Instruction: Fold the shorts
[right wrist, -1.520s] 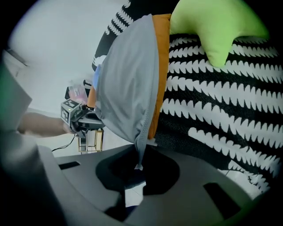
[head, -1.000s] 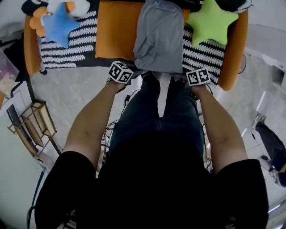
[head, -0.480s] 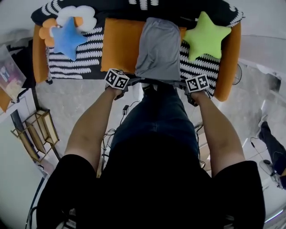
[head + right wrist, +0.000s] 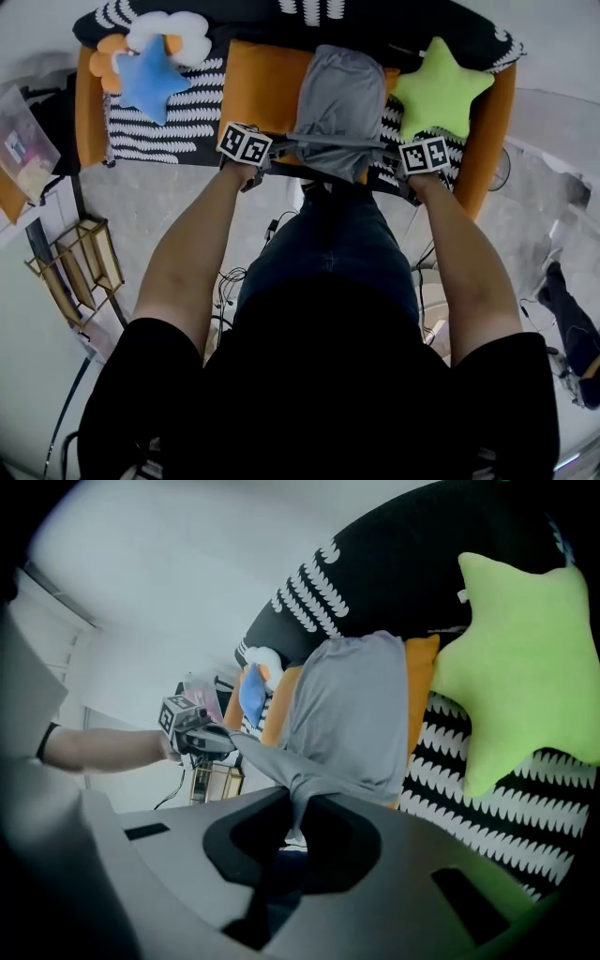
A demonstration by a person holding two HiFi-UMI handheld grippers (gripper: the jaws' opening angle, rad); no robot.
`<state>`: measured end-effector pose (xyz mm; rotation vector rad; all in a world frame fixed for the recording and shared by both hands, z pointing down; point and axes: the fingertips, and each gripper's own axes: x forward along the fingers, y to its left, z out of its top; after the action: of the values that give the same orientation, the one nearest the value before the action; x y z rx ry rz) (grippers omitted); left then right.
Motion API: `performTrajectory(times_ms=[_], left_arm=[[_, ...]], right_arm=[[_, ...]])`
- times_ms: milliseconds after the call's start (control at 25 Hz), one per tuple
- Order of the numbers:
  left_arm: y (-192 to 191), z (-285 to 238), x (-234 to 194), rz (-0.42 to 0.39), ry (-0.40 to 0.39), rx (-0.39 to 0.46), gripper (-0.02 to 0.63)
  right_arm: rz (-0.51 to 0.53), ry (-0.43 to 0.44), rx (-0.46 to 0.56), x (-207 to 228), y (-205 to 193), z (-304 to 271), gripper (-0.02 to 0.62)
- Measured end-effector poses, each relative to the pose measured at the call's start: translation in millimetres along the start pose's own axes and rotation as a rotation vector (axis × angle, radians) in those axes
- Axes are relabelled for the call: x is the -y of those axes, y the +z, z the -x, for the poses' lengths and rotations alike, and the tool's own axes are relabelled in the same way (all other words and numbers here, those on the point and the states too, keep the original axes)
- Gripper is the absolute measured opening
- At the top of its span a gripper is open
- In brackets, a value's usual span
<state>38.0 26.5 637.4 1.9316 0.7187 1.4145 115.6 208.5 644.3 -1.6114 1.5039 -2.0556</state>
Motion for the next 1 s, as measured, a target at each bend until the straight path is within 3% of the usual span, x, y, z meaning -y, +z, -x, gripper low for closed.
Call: performTrajectory(times_ms=[560, 1000], left_arm=[[91, -13, -24, 0.040, 0.020, 0.055, 0.020], [179, -23, -73, 0.101, 0.102, 0.174, 0.020]], right_arm=[[-0.061, 0.068, 0.083, 23, 87, 27, 0.032], [-0.078, 0.089, 0.146, 46, 171, 31, 0.031]])
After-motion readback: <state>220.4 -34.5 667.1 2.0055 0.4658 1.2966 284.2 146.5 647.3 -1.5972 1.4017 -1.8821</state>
